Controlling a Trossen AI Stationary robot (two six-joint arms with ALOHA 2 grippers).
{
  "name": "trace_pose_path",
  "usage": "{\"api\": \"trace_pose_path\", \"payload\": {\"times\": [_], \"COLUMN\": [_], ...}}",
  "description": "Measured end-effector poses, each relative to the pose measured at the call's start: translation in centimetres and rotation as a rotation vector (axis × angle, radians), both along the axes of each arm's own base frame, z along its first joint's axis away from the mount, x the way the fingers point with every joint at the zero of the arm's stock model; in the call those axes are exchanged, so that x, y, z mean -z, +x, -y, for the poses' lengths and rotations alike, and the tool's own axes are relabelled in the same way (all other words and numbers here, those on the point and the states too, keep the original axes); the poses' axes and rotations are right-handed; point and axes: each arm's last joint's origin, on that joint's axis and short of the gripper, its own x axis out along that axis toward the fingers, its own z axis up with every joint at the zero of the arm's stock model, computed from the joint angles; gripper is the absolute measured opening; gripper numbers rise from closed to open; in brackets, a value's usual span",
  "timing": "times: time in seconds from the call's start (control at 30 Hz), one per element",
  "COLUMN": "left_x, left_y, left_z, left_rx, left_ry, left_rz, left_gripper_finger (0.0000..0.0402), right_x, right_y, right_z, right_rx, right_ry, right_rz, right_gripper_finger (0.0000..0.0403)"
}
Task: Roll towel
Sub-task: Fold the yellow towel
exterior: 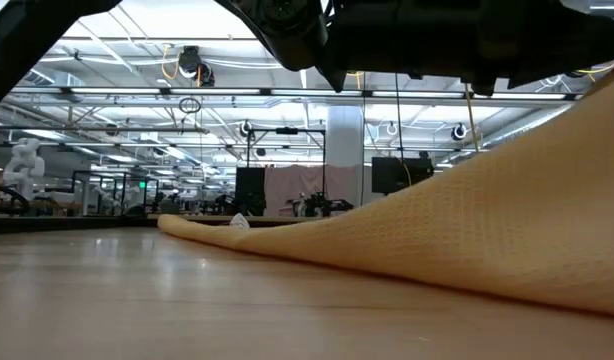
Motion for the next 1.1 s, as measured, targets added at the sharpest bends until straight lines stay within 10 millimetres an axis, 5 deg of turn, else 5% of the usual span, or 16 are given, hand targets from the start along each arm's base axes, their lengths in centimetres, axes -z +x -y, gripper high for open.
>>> {"api": "trace_pose_path", "payload": {"times": [0.27, 0.53, 0.73, 0.97, 1.1], "left_x": [0.0, 0.0, 0.0, 0.1, 0.0], "left_y": [0.0, 0.0, 0.0, -0.1, -0.1], "left_z": [0.1, 0.2, 0.2, 0.2, 0.2], "left_rx": [0.002, 0.004, 0.010, 0.012, 0.011], "left_ry": [0.000, 0.002, 0.022, 0.024, 0.024], "left_rz": [0.001, 0.004, 0.013, 0.005, 0.005], "left_gripper_finger": [0.0000, 0.0000, 0.0000, 0.0000, 0.0000], "right_x": [-1.5, -1.8, 0.1, -0.6, -0.8], "right_y": [1.8, 3.4, 3.5, 3.0, 3.0], "right_z": [2.2, 4.0, 5.2, 5.0, 4.8], "right_rx": [-0.093, -0.231, -0.232, -0.214, -0.217], "right_ry": [-0.046, 0.013, 0.087, 0.142, 0.158], "right_rz": [-0.001, -0.047, -0.084, -0.050, -0.040], "right_gripper_finger": [0.0241, 0.0201, 0.0145, 0.0021, 0.0011]}}
